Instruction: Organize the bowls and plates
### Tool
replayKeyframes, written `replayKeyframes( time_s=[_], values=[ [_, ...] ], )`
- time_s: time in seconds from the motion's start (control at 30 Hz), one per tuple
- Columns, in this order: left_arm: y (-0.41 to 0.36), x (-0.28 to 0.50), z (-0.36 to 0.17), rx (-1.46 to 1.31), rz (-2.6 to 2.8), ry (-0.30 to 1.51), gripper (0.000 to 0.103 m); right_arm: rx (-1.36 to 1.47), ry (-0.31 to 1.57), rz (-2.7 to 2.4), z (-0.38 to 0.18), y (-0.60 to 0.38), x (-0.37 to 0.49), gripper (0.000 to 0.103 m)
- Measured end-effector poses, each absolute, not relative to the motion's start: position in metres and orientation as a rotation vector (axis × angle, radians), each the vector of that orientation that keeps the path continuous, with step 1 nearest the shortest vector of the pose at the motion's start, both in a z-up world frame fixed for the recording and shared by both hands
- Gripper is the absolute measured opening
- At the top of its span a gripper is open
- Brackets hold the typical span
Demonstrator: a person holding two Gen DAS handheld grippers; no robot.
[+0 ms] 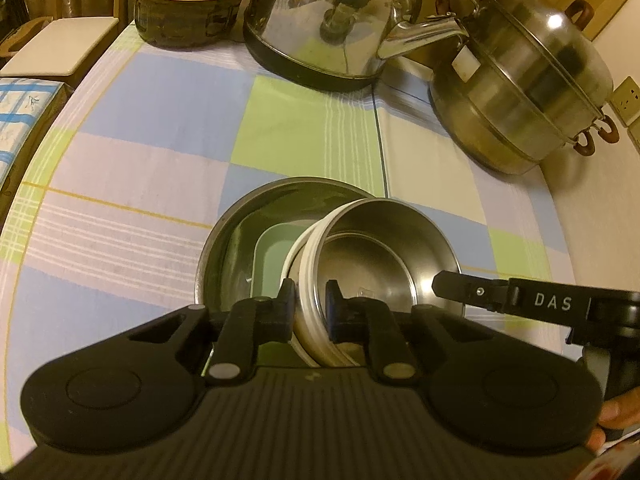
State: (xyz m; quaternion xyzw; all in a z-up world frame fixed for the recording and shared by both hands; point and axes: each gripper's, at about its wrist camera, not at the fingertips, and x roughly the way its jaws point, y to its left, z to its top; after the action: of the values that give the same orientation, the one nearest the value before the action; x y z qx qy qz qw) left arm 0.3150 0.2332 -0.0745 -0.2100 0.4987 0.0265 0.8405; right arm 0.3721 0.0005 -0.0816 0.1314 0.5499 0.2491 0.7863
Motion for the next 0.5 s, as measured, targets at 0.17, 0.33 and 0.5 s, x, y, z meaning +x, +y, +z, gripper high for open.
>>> replayKeyframes(
  time_s=[0.17, 0.33, 0.5],
  values=[
    [0.2335, 0.3153, -0.0734, -0.444, 0.054, 1.053, 0.013, 0.289, 1.198, 0.535, -0.0831, -0.0004, 0.3744, 0.011],
    [0.2343, 0.3153, -0.0729, -0.447, 0.058, 1.054, 0.013, 0.285, 1.202, 0.536, -0.0831, 0.0004, 0.3765, 0.011],
    [0.2327, 0.3155, -0.0724, -0.432, 0.063, 1.054, 0.013, 0.285, 1.201, 0.537, -0.0828, 0.0007, 0.3764, 0.011]
  ],
)
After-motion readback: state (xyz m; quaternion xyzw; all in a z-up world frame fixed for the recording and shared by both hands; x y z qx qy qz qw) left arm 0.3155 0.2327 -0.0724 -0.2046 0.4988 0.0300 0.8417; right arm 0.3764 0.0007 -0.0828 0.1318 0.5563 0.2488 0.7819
